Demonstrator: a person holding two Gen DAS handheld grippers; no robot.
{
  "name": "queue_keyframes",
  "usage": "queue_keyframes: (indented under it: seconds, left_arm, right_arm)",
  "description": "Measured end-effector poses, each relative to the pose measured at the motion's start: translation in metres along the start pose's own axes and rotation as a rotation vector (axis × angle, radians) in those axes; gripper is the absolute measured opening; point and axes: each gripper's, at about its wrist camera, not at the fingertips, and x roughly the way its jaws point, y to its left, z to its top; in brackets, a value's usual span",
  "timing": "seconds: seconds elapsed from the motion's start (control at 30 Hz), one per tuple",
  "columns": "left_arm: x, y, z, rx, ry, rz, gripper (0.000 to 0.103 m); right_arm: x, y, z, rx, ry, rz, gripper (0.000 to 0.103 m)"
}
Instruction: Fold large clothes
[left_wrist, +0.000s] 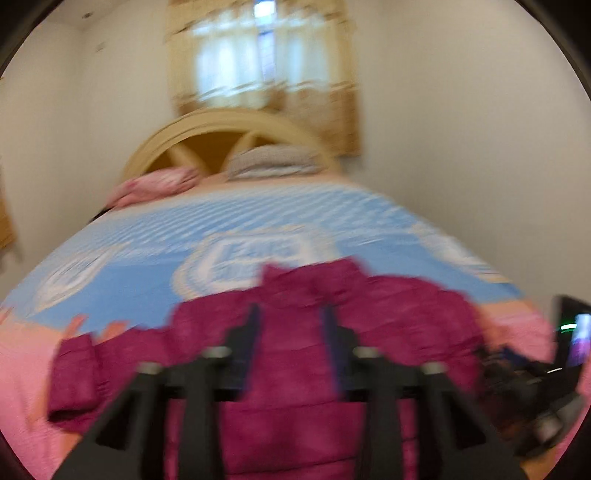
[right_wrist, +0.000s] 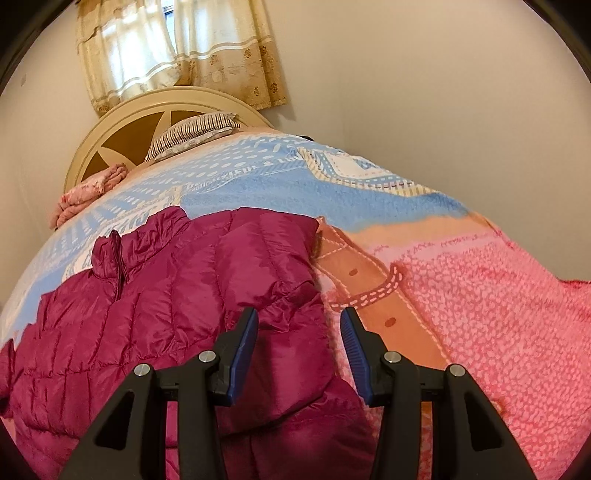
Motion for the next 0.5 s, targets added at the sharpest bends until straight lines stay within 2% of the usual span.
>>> queue_keyframes:
  seconds: [0.03,0.07,0.13,0.2,0.27,0.33,0.4,0.47,0.5]
  left_arm:
    - [0.001,0.024,-0.002,-0.026,0.016,0.073,0.093]
    - [0.003,0.040,-0.004,-0.033,0.017,0.135,0.097]
    - [0.003,0.073,-0.010,-0.012,0.027,0.278,0.097]
    - [0.019,0.109,-0.018,0.019,0.105,0.429,0.097]
    - [0.037,0.144,-0.028,-0.013,0.178,0.518,0.097]
    - [0.054,0.174,-0.041,-0.054,0.256,0.570,0.097]
    - [0.070,0.191,-0.058,-0.075,0.333,0.571,0.097]
    - [0.082,0.202,-0.072,-0.109,0.384,0.527,0.095]
    - [0.083,0.207,-0.081,-0.143,0.389,0.490,0.088]
  right_arm:
    - [0.000,0.000,0.000,0.001,0.000,0.000,0.048]
    - [0.000,0.000,0.000,-0.001,-0.001,0.001,0.048]
    - [0.000,0.002,0.000,-0.007,-0.003,-0.002,0.048]
    - [0.000,0.004,0.000,-0.016,-0.001,-0.006,0.048]
    - [0.002,0.005,0.000,-0.024,0.002,-0.010,0.048]
    - [0.002,0.006,0.000,-0.029,0.003,-0.015,0.048]
    - [0.002,0.005,0.000,-0.028,0.002,-0.019,0.048]
    - [0.003,0.005,0.000,-0.027,0.006,-0.023,0.048]
    - [0.003,0.005,0.000,-0.027,0.010,-0.024,0.048]
